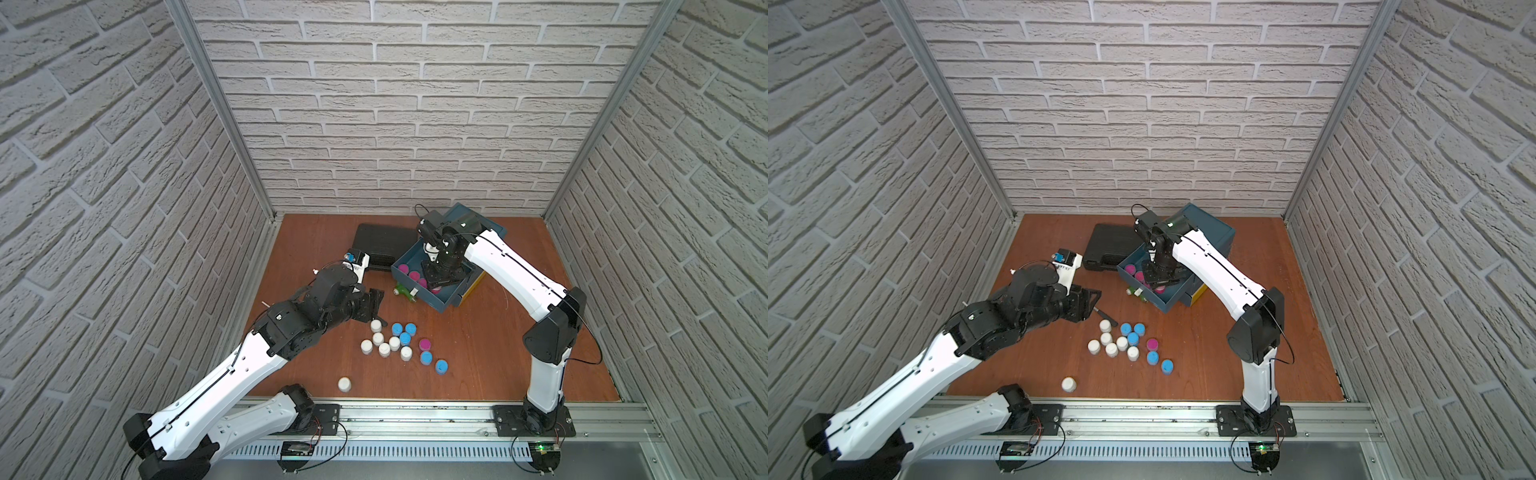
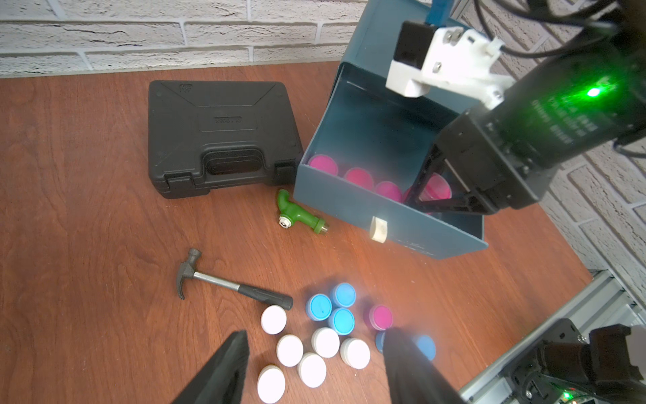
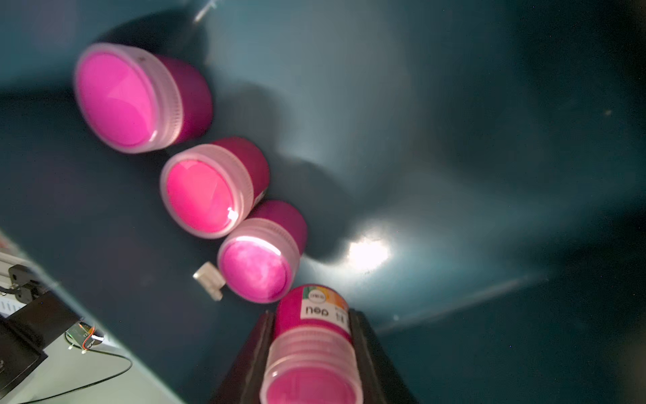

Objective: Put the paint cans in the drawer according to color
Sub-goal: Place the paint can in the drawer.

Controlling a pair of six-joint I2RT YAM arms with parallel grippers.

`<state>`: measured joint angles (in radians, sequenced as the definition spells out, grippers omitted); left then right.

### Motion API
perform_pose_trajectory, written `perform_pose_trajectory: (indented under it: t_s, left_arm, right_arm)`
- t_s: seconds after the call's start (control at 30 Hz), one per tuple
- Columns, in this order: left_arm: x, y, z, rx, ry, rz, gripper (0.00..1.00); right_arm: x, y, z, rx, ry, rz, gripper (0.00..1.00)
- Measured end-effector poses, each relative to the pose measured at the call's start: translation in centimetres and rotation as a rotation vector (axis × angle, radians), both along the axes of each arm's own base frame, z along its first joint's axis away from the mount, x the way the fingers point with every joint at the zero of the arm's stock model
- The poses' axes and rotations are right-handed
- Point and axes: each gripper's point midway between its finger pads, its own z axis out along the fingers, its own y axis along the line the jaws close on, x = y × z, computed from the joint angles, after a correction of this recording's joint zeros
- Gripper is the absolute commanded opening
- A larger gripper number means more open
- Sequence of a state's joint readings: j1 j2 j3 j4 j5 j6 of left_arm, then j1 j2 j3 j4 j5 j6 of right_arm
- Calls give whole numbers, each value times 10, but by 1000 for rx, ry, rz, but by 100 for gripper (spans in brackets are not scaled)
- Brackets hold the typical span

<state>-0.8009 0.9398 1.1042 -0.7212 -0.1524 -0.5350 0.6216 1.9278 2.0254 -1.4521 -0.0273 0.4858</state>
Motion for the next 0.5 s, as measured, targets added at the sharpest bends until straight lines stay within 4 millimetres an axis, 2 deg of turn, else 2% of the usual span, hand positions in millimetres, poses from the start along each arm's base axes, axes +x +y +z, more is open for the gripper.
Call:
perform_pose_trajectory:
  t_s: [0.17,0.33,0.5]
  left_arm:
    - [0,0,0,1,0,0,66]
    - [0,0,0,0,0,0,66]
    - [0,0,0,0,0,0,66]
  right_arm:
    - [0,1,-1,4,3,1,6]
    - [1,3,-4,5,12,1,28]
    - [2,3,-5,8,16,-1,41]
